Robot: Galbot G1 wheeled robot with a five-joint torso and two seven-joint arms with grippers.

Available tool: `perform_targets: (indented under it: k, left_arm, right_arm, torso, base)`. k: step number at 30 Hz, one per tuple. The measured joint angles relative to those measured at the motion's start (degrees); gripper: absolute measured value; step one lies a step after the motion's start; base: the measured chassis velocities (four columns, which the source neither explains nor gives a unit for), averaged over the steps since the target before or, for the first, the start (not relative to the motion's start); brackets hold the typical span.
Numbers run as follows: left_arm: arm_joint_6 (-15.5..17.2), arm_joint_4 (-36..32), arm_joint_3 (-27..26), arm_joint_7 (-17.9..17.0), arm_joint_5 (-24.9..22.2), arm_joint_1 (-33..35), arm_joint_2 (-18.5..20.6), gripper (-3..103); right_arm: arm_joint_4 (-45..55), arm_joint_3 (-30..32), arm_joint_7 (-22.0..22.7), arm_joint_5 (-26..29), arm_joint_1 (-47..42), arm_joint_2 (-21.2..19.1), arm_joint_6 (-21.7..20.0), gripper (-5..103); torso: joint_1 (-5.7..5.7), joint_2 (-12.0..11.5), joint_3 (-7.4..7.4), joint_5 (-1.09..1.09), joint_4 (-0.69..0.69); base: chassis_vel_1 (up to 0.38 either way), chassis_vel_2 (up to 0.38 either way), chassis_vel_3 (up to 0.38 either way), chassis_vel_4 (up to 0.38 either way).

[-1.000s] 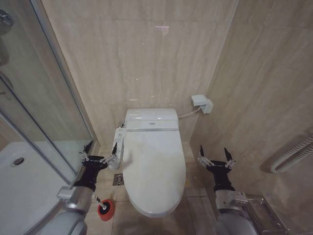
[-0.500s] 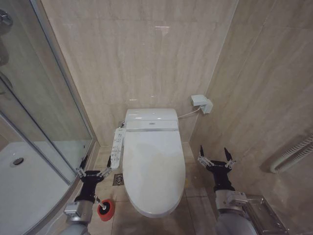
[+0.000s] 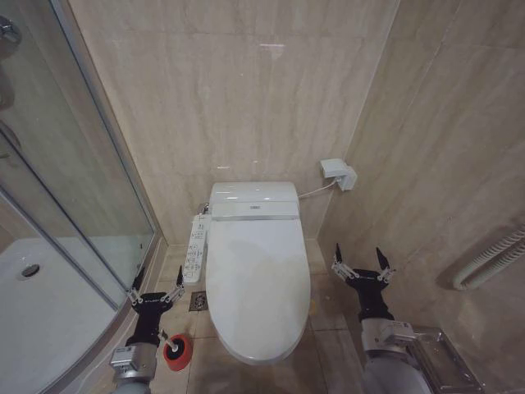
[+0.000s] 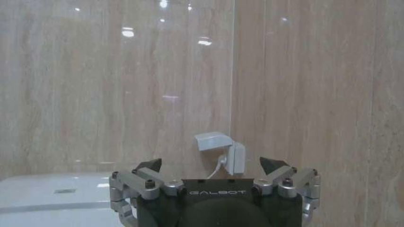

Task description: Open the toilet lid, clean the toilet bowl with a toilet brush, close the toilet lid, and flush.

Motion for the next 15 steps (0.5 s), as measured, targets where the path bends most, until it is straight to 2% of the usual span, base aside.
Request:
perform_targets:
  k: [15]
  left_arm:
    - [-0.5,-0.9,0.3,0.4,1.3,0.9,-0.5,98]
  right_arm:
    - [0.0,0.0,0.0,0.0,0.0,0.0,0.0,100]
  torso:
    - [-0.02,0.0,-0.01,0.00,-0.01]
  base:
    - [-0.016,0.014,0.015,-0.017]
